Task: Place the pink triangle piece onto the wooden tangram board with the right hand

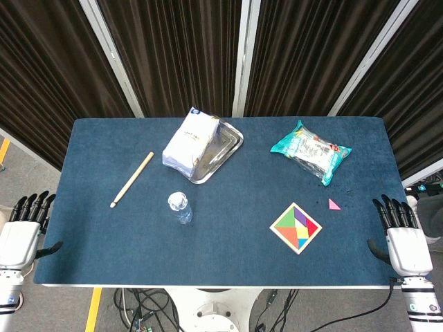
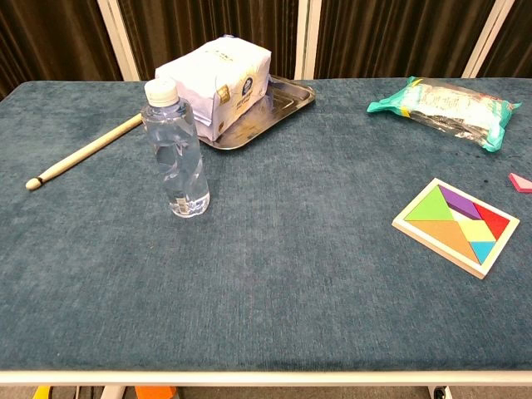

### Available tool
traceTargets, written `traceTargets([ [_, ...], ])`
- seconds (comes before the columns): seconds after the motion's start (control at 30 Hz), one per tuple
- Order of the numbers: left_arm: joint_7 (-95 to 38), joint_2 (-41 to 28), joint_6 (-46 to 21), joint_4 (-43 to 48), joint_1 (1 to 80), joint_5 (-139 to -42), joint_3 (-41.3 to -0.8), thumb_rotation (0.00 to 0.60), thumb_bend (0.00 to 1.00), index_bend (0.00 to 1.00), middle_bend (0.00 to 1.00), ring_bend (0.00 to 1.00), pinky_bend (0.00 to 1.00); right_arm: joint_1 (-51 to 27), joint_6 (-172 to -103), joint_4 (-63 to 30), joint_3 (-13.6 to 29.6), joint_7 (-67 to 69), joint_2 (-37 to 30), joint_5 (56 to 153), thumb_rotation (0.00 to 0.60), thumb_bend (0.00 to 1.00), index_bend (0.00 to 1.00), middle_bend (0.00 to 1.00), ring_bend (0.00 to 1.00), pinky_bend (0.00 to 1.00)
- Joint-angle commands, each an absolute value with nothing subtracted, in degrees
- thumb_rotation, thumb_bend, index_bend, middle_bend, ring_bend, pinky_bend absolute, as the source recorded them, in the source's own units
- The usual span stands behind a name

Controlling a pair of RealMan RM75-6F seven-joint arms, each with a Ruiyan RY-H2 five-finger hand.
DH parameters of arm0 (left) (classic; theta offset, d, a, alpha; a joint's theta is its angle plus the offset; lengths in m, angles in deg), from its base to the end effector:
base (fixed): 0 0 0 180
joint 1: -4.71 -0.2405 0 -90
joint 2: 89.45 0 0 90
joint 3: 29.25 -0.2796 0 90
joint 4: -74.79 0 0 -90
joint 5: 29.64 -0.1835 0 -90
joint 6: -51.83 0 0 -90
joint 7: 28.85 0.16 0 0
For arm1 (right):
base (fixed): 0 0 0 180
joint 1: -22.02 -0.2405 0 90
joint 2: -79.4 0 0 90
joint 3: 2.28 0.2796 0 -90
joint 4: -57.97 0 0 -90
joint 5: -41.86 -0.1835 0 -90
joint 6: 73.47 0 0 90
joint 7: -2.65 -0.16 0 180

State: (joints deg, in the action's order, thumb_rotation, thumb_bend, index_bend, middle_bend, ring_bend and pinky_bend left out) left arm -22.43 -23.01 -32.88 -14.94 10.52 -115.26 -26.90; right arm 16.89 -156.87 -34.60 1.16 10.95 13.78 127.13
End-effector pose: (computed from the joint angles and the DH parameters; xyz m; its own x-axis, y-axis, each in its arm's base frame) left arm -0.3262 0.2009 0.1819 0.5001 0.0087 0.8659 0.8659 -0.0174 -0.4999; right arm -0.3212 -0.1998 0.1823 0.4963 -0.0214 0.8679 -0.8681 -0.0068 0.4963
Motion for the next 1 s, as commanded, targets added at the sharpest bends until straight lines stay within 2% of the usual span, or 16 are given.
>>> traceTargets([
  [0.03,-22.54,-23.01,-32.98,-14.91,10.53,-115.28,-26.83,0.600,0.00,0.04,0.02,0.00,0.06,16.88,-156.91,-34.70,1.22,11.02,13.85,127.07,0.600,0.19,0.00,0.00,0.00,0.00],
  [0.43,-22.29,-22.93,-32.52,-15.15,10.98,-115.52,-26.86,0.600,0.00,0.04,0.02,0.00,0.06,15.96,-154.33,-33.48,1.73,10.92,13.79,124.79,0.600,0.19,0.00,0.00,0.00,0.00],
  [0.67,-22.81,-22.16,-31.80,-13.87,11.08,-115.46,-27.28,0.600,0.00,0.04,0.02,0.00,0.06,10.96,-145.72,-31.07,3.43,13.29,14.12,120.99,0.600,0.19,0.00,0.00,0.00,0.00],
  [0.93,-23.29,-21.25,-31.26,-12.47,11.12,-115.21,-27.57,0.600,0.00,0.04,0.02,0.00,0.06,3.06,-133.79,-25.42,5.36,16.16,10.43,116.12,0.600,0.19,0.00,0.00,0.00,0.00],
  [0.97,-23.39,-21.13,-31.23,-12.29,11.13,-115.13,-27.54,0.600,0.00,0.04,0.02,0.00,0.06,2.14,-132.86,-24.35,5.58,16.36,9.62,115.84,0.600,0.20,0.00,0.02,0.03,0.04],
  [1.0,-23.48,-21.03,-31.29,-12.12,11.13,-115.12,-27.49,0.600,0.00,0.04,0.02,0.00,0.06,1.50,-132.22,-23.57,5.71,16.59,9.10,115.60,0.600,0.20,0.00,0.04,0.09,0.15],
])
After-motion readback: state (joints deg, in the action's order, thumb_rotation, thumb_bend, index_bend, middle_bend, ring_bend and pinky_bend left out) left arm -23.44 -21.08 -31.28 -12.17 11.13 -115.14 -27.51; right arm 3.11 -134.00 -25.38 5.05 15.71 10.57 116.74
